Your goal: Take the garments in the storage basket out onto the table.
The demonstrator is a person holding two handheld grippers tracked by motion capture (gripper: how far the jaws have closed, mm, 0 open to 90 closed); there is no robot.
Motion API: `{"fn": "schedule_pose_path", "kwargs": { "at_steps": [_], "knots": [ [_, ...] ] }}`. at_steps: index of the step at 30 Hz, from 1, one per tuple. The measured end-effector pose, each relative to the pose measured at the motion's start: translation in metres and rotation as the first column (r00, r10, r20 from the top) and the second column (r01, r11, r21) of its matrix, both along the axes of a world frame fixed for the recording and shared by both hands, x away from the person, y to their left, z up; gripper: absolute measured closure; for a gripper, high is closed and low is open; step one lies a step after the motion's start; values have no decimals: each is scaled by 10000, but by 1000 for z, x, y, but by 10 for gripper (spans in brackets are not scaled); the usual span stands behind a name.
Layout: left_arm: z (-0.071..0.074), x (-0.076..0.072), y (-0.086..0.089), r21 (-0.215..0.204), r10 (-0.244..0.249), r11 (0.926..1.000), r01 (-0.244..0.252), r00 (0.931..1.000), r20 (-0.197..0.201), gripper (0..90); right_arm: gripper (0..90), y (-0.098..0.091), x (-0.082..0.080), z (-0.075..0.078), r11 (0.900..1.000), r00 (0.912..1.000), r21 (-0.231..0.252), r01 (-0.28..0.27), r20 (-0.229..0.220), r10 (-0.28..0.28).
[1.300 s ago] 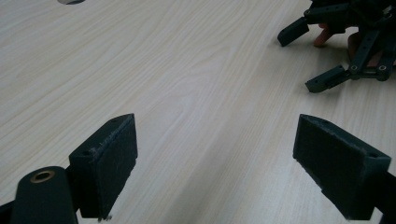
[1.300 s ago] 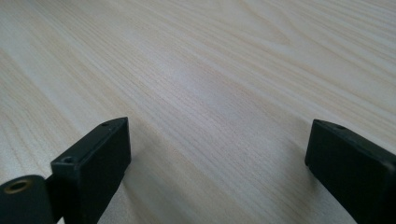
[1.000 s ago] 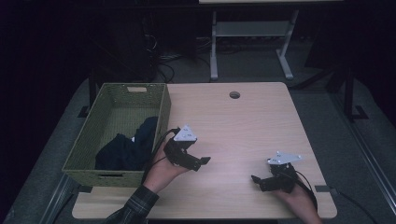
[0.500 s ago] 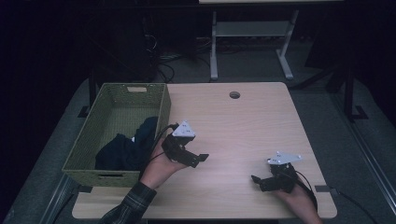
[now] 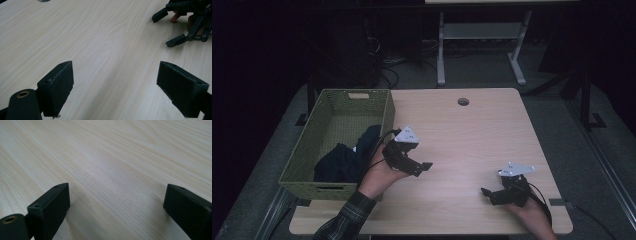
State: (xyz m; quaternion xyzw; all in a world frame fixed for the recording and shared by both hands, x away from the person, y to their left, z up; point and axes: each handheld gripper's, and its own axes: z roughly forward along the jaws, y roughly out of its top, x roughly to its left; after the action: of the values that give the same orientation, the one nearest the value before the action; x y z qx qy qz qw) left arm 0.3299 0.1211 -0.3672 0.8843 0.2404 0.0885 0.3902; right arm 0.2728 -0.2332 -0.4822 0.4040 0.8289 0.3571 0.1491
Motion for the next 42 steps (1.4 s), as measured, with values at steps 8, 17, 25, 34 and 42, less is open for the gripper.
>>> {"fn": "schedule_pose_path", "kwargs": {
  "at_steps": [8, 17, 25, 34, 42],
  "knots": [
    [8, 3, 9, 147, 34, 9999, -32, 9999, -126, 137, 63, 0, 0, 0, 10000, 10000, 0, -6, 10, 6],
    [20, 9, 22, 222, 204, 9996, -198, 9995, -261, 137, 62, 0, 0, 0, 10000, 10000, -10, -19, 15, 19],
    [26, 11, 31, 393, 363, 9986, -356, 9992, -182, 138, 63, 0, 0, 0, 10000, 10000, -11, 0, -13, 0],
    [30, 12, 40, 494, 484, 9977, -468, 9983, -310, 139, 62, 0, 0, 0, 10000, 10000, -15, -16, 9, 16],
    [39, 12, 57, 548, 808, 9953, -797, 9966, -185, 139, 63, 0, 0, 0, 10000, 10000, -28, -50, 56, 50]
  ]
}}
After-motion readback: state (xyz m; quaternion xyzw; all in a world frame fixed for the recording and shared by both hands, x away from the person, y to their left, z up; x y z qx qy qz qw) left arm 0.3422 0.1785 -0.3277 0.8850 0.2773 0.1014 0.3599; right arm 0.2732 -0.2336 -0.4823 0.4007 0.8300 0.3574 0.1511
